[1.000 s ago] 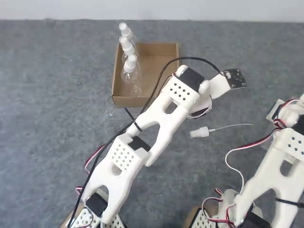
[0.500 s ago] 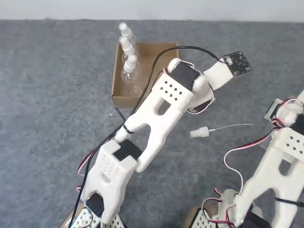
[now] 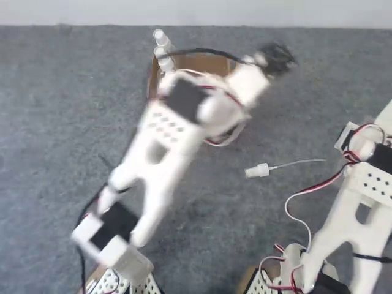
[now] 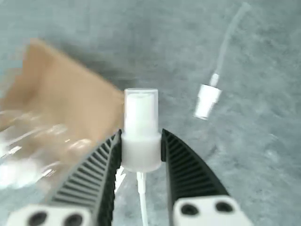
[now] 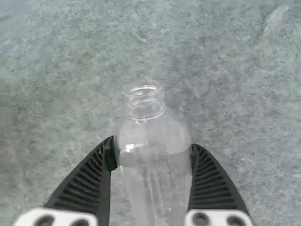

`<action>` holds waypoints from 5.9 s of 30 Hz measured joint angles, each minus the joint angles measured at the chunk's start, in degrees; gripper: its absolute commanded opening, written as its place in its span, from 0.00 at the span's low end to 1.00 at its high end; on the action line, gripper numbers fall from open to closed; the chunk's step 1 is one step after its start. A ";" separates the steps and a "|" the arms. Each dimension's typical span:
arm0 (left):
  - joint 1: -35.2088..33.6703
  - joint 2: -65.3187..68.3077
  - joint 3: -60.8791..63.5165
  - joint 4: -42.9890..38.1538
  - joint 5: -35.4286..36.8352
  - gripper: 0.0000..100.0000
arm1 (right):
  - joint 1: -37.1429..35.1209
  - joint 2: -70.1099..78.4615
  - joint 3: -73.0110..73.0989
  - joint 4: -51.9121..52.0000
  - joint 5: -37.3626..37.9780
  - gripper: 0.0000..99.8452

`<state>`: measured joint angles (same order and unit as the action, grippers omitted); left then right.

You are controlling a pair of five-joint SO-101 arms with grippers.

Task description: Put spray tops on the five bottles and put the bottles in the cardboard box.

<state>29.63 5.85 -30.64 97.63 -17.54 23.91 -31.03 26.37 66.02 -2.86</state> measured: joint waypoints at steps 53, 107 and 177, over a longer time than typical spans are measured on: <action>-25.32 -80.97 81.93 -45.80 33.93 0.01 | -24.18 -13.45 11.16 -1.58 4.31 0.07; -27.52 -97.67 90.73 -60.84 49.41 0.01 | -66.55 -39.74 40.70 -18.99 13.89 0.07; -6.51 -109.19 103.30 -47.38 31.91 0.16 | -69.54 -54.07 46.24 -18.99 13.98 0.07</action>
<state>23.12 -103.34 72.66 50.24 14.37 -45.63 -85.10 72.62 47.03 11.12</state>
